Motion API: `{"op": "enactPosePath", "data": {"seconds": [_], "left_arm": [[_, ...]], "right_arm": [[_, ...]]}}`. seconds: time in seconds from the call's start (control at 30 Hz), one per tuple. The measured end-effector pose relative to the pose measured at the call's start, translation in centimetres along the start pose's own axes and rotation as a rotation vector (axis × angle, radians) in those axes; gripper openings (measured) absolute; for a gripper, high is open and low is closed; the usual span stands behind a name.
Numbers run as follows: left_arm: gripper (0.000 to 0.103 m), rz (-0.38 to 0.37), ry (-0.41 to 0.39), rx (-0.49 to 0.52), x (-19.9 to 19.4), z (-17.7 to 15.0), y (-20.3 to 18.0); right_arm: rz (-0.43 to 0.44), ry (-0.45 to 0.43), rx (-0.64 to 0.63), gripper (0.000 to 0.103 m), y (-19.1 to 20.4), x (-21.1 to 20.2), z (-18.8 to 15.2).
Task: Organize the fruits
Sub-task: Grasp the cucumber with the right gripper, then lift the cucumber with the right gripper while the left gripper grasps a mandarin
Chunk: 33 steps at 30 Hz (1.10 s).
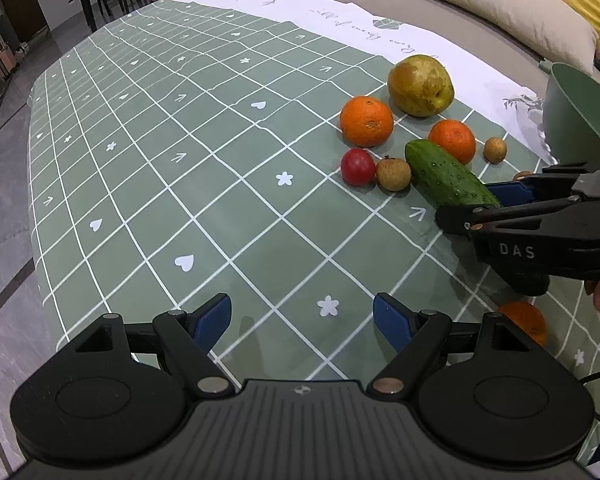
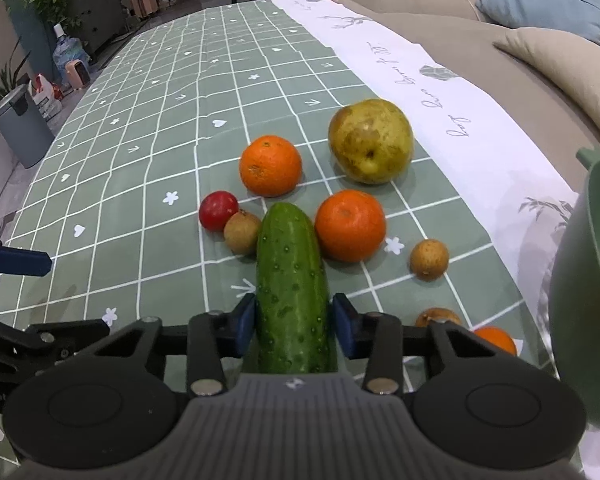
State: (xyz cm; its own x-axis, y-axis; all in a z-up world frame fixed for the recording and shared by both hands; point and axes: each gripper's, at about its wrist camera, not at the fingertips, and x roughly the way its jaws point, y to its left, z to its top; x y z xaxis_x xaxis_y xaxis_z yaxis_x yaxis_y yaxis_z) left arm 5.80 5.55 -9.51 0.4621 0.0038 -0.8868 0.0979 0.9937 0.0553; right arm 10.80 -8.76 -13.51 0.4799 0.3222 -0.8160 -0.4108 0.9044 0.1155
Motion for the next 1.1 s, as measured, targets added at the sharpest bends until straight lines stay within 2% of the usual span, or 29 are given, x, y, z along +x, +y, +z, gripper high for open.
{"op": "enactPosePath", "data": {"seconds": [0.17, 0.33, 0.6, 0.73, 0.8, 0.97, 1.03, 1.1], "left_arm": [[0.094, -0.03, -0.012, 0.022, -0.9, -0.5, -0.9], [0.094, -0.083, -0.03, 0.007, -1.8, -1.1, -1.6], [0.093, -0.16, -0.085, 0.13, -2.8, -2.6, -5.7], [0.083, -0.238, -0.088, 0.147, -2.7, -2.9, -7.2], [0.083, -0.269, -0.087, 0.156, -2.5, -2.9, -7.8], [0.082, -0.256, -0.081, 0.191, -1.4, -3.0, -9.2], [0.074, -0.251, -0.07, 0.199, -0.8, -3.1, -9.6], [0.072, -0.249, -0.065, 0.194, -0.4, -3.1, -9.7]], "right_arm": [[0.029, 0.034, 0.014, 0.034, -0.8, -0.9, -0.3], [0.051, 0.07, 0.024, 0.034, -1.6, -3.6, -2.3], [-0.055, 0.066, 0.099, 0.034, -4.1, -7.9, -6.7], [-0.066, 0.046, 0.139, 0.034, -5.1, -8.9, -7.6], [-0.06, 0.036, 0.156, 0.034, -5.3, -9.3, -7.8], [-0.06, 0.026, 0.154, 0.034, -5.1, -9.9, -7.9], [-0.056, 0.029, 0.153, 0.034, -5.1, -9.6, -7.8], [-0.052, 0.031, 0.154, 0.034, -5.2, -9.3, -7.8]]}}
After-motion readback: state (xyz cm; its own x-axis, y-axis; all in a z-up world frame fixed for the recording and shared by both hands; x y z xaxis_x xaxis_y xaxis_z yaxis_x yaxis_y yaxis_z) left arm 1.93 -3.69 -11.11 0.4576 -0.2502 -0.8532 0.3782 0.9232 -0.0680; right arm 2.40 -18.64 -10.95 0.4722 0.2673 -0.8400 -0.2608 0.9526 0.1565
